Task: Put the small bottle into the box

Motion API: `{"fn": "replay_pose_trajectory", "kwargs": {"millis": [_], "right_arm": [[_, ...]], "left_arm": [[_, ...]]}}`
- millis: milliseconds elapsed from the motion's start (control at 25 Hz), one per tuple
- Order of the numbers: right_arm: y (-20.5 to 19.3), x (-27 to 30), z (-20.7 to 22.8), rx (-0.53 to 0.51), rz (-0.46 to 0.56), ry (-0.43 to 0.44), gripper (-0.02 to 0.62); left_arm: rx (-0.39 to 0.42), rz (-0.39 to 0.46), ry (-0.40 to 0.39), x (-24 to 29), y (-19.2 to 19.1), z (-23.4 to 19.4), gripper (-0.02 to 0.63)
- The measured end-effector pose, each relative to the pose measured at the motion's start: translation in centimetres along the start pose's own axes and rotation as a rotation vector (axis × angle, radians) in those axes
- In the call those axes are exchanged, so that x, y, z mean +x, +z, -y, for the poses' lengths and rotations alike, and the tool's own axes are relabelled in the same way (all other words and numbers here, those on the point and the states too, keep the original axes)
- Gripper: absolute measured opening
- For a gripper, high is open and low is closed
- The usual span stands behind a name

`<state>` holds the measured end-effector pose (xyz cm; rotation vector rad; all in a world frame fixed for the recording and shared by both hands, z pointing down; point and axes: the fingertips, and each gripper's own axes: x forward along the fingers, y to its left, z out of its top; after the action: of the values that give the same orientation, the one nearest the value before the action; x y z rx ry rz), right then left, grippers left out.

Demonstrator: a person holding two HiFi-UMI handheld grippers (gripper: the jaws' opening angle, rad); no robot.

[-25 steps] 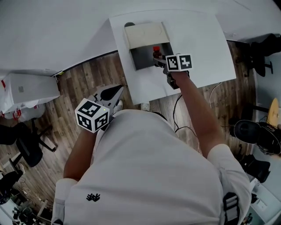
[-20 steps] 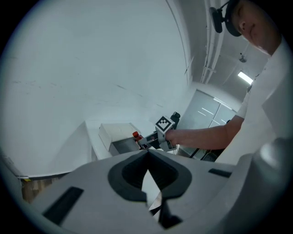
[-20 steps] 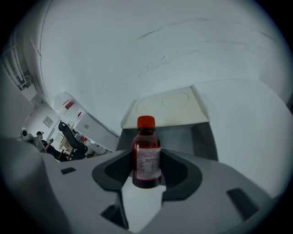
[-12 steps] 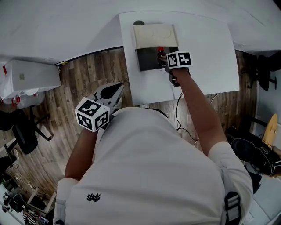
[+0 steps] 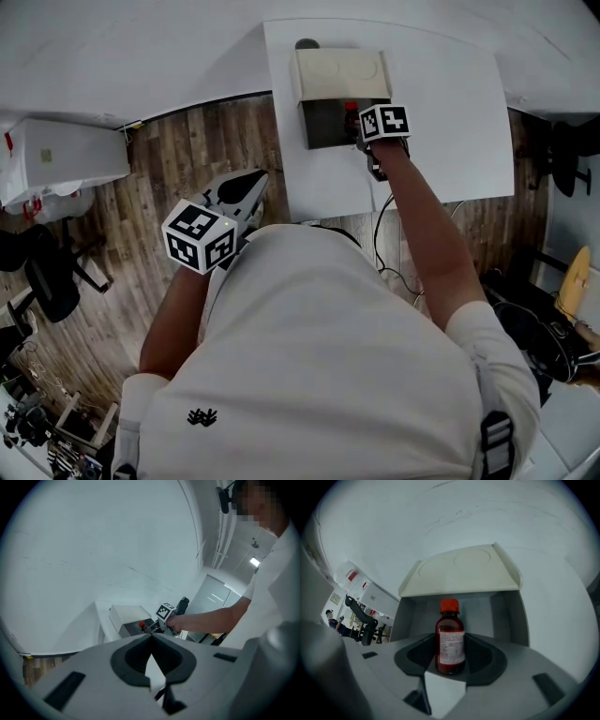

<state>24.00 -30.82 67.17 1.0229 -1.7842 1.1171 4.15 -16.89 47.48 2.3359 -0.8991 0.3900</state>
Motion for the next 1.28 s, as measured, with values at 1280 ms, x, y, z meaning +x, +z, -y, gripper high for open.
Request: {"fn": "replay_pose_trajectory", "kwargs": {"millis": [1280], "right_arm": [[-0.5, 0.5, 0.4, -0.015, -0.082, -0.055, 0.236]], "left_arm": [[-0.006, 0.020, -0.029, -1.0, 0.0, -0.6, 0.005]]}}
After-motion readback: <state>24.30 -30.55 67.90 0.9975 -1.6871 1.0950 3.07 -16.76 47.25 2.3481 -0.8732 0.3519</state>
